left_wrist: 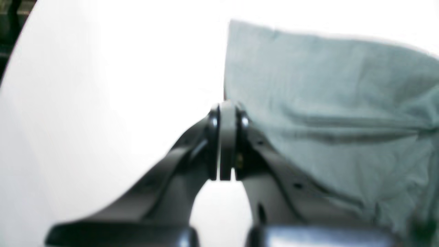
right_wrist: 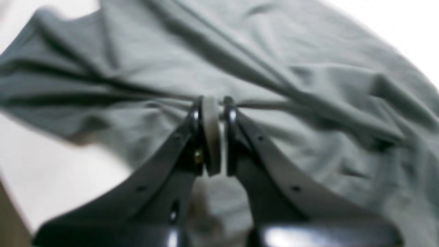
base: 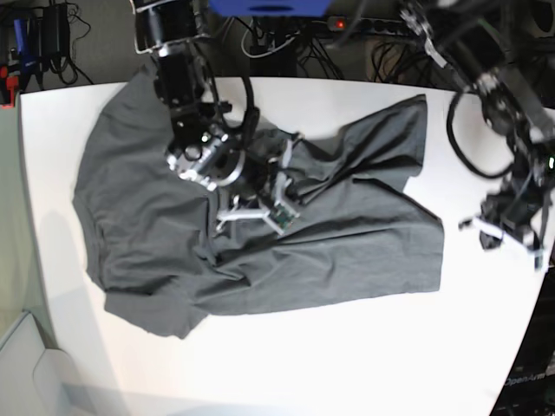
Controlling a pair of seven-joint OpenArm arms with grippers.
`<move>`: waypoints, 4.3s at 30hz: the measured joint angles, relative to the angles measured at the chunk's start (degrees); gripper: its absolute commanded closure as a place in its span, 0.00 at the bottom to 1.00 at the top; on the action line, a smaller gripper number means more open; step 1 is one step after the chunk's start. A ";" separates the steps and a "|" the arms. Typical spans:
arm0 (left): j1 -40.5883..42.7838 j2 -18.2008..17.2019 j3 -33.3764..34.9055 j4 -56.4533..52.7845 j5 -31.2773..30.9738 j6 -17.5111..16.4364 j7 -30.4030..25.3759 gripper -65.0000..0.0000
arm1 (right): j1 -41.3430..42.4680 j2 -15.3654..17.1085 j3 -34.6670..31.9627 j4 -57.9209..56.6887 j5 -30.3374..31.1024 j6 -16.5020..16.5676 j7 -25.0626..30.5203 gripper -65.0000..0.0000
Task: Layout the t-shirt on the table in an organized manner, then fold the t-shirt properly
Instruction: 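Drag the shirt edge with the left gripper along the table, away from the right gripper, then pull the shirt corners apart with both grippers to flatten it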
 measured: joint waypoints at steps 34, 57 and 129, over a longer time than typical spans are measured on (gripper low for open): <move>-25.86 -4.00 17.35 -56.87 24.02 -0.35 -29.44 1.00 | -10.23 0.83 -8.31 0.17 0.02 0.13 0.46 0.94; -13.29 -1.18 17.66 -44.85 20.22 0.09 -27.06 1.00 | -12.59 2.97 -8.22 4.35 -0.02 0.15 0.09 0.94; 29.94 -1.97 3.96 3.30 12.48 8.46 -3.80 1.00 | -14.67 7.65 6.84 13.55 0.20 0.55 -0.20 0.94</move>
